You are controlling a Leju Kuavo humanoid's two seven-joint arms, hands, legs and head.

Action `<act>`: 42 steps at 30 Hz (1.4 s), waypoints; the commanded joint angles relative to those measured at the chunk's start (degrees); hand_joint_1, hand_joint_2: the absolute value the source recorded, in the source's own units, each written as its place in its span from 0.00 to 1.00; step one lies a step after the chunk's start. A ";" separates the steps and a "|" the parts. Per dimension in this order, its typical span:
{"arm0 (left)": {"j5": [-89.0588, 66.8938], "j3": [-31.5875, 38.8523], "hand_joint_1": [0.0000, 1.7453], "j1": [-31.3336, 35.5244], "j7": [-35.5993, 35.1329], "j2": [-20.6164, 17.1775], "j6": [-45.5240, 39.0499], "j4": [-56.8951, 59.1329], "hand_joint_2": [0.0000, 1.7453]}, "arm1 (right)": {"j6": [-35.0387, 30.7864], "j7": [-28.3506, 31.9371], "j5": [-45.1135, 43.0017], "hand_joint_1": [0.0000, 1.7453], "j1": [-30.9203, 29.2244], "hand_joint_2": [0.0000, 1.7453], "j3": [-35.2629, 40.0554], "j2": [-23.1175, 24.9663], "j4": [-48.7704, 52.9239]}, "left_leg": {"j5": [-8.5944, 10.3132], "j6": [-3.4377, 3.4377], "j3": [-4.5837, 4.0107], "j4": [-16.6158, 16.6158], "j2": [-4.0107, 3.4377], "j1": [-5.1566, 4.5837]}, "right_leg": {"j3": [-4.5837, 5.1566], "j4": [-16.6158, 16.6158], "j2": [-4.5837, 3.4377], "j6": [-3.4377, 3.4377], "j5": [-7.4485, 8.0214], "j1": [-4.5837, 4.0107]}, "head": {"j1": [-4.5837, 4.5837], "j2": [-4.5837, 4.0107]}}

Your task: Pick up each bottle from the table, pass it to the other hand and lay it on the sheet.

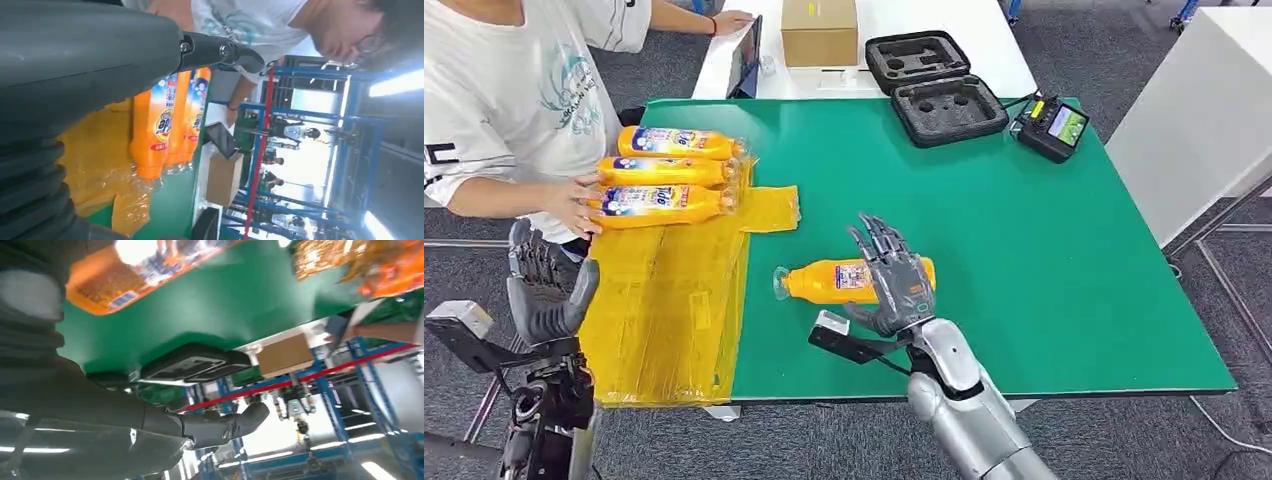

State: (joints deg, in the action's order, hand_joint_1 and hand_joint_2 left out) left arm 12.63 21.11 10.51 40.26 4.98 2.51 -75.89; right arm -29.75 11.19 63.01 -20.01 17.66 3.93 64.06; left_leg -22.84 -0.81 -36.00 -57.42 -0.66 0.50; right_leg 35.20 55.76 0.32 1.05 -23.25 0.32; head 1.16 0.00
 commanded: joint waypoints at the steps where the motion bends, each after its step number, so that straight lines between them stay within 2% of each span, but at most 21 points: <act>1: -1.98 -0.79 0.00 0.20 -0.26 2.51 -2.33 -2.76 1.00 | 0.01 5.34 -6.53 0.00 -7.34 1.00 -4.81 0.46 -14.82 | -0.11 0.00 0.26 -0.01 0.11 0.00 | -0.30 -0.02 0.04 0.01 -0.12 0.00 | 0.00 0.00; 5: -1.82 -2.10 0.00 0.16 -0.26 2.02 -3.68 -0.66 1.00 | 3.51 5.54 -8.05 0.00 -11.78 1.00 -5.21 1.49 -24.64 | -0.08 0.02 0.29 0.06 0.05 -0.02 | -0.30 -0.07 -0.03 0.00 -0.06 0.01 | 0.02 0.00; 9: -2.78 -3.75 0.00 2.11 -0.26 1.81 -5.04 3.10 1.00 | 7.28 4.26 -7.81 0.00 -19.73 1.00 -4.80 3.10 -35.43 | -0.05 0.02 0.19 0.03 0.01 -0.06 | -0.16 0.00 -0.10 0.00 -0.02 0.07 | 0.04 0.00; 16: -2.38 -5.04 0.00 3.23 -0.26 1.77 -6.01 5.47 1.00 | 6.32 5.66 -9.99 0.00 -21.28 1.00 -6.57 4.32 -36.69 | -0.06 0.03 0.27 0.02 0.11 -0.01 | -0.26 -0.01 0.01 0.00 -0.08 0.02 | 0.00 0.00; 19: -2.51 -6.17 0.00 4.38 -0.26 1.34 -7.76 7.73 1.00 | 10.93 6.88 -12.13 0.00 -23.03 1.00 -7.30 4.96 -38.61 | -0.01 0.02 0.13 0.01 0.11 -0.03 | -0.13 0.01 0.03 0.01 -0.04 0.03 | 0.02 0.00; 25: -1.51 -6.41 0.00 5.22 -0.26 1.32 -7.70 9.70 1.00 | 13.50 5.47 -11.50 0.00 -26.01 1.00 -6.44 5.17 -41.23 | 0.00 0.02 0.11 -0.01 0.11 -0.04 | -0.12 0.03 0.02 0.01 -0.03 0.04 | 0.00 0.00; 28: -0.59 -6.47 0.00 5.73 -0.26 1.22 -7.18 10.93 1.00 | 21.49 5.87 -14.12 0.00 -27.57 1.00 -7.60 5.56 -43.60 | -0.03 0.03 0.20 0.00 0.14 -0.04 | -0.20 0.04 0.03 0.00 -0.07 0.05 | 0.00 0.00; 30: -0.56 -6.51 0.00 6.03 -0.26 1.16 -7.22 11.23 1.00 | 22.28 6.10 -14.33 0.00 -27.56 1.00 -7.61 5.45 -43.70 | -0.03 0.03 0.19 -0.01 0.15 -0.04 | -0.19 0.05 0.04 0.00 -0.07 0.04 | 0.00 0.00; 34: 0.62 -6.86 0.00 7.04 -0.26 0.75 -7.04 13.65 1.00 | 29.40 6.33 -15.91 0.00 -27.60 1.00 -7.48 5.03 -45.65 | -0.04 0.03 0.24 0.01 0.23 -0.03 | -0.26 0.03 0.11 0.00 -0.11 0.04 | 0.00 0.00; 42: 1.60 -7.13 0.00 7.11 -0.26 0.38 -6.49 14.19 1.00 | 31.72 4.56 -15.24 0.00 -28.06 1.00 -6.29 4.40 -46.36 | -0.06 0.02 0.25 -0.02 0.17 -0.03 | -0.27 0.04 0.05 0.00 -0.11 0.03 | 0.00 0.00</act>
State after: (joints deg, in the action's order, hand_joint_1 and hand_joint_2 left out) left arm 13.59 14.41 14.91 40.22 6.34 -4.22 -67.39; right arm 0.54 16.72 47.41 -44.16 11.96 8.72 24.13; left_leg -22.80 -0.81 -36.02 -57.45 -0.60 0.48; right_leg 35.21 55.77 0.33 1.07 -23.22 0.34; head 1.16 0.00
